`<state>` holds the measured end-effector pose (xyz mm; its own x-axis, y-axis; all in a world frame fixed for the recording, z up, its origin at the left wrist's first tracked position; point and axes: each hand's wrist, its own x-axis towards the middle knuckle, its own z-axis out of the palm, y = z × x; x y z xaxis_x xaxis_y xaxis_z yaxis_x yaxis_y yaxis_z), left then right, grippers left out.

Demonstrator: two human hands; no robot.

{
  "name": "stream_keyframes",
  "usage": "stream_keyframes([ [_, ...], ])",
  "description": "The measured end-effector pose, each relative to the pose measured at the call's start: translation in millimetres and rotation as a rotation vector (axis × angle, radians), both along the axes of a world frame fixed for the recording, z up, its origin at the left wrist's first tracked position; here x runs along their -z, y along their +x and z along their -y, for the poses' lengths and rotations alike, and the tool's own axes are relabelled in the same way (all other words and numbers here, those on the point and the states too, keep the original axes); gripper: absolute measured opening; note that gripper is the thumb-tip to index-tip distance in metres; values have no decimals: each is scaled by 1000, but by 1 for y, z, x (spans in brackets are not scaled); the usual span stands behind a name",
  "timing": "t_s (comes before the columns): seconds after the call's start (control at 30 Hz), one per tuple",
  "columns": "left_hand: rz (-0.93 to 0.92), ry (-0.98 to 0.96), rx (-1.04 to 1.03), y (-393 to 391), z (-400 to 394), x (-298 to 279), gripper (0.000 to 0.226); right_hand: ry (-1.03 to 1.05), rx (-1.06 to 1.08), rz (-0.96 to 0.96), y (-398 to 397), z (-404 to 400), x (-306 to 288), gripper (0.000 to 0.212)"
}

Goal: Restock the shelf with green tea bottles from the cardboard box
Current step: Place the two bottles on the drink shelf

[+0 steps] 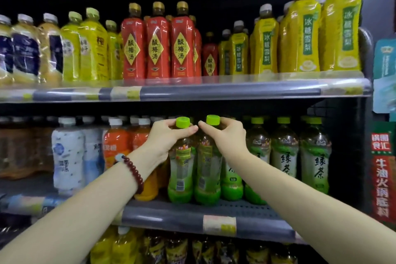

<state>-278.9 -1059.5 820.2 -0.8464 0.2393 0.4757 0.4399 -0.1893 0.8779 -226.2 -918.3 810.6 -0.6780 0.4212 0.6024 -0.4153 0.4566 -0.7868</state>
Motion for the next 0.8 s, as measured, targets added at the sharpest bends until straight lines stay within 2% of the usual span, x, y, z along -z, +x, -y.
stream_keyframes([
  [0.07, 29, 24, 28, -12, 2, 3, 13, -29, 12, 39, -6, 2, 3, 41],
  [0.2, 48, 35, 105, -27, 6, 4, 12, -13, 6, 88, -15, 4, 3, 26],
  [0.27, 15, 21, 102, -32, 8, 10, 18, 12, 28, 98, -19, 7, 6, 45],
  [0.3, -17, 3, 88, -33, 9, 16, 26, 28, 42, 97, -20, 9, 8, 56],
  [0.4, -56, -113, 43, -35, 15, 53, 74, 70, 54, 96, -17, 13, 20, 66],
  [0.43, -44, -168, 42, -35, 18, 70, 82, 80, 42, 107, -16, 13, 25, 69],
  [0.53, 39, -307, 83, -34, 24, 106, 66, 154, 22, 118, -10, 13, 46, 81],
  [0.63, 31, -348, 89, -38, 27, 111, 60, 191, 46, 139, -4, 13, 63, 91],
  [0.8, 21, -384, 62, -36, 28, 108, 47, 186, 127, 310, 3, 16, 84, 82],
])
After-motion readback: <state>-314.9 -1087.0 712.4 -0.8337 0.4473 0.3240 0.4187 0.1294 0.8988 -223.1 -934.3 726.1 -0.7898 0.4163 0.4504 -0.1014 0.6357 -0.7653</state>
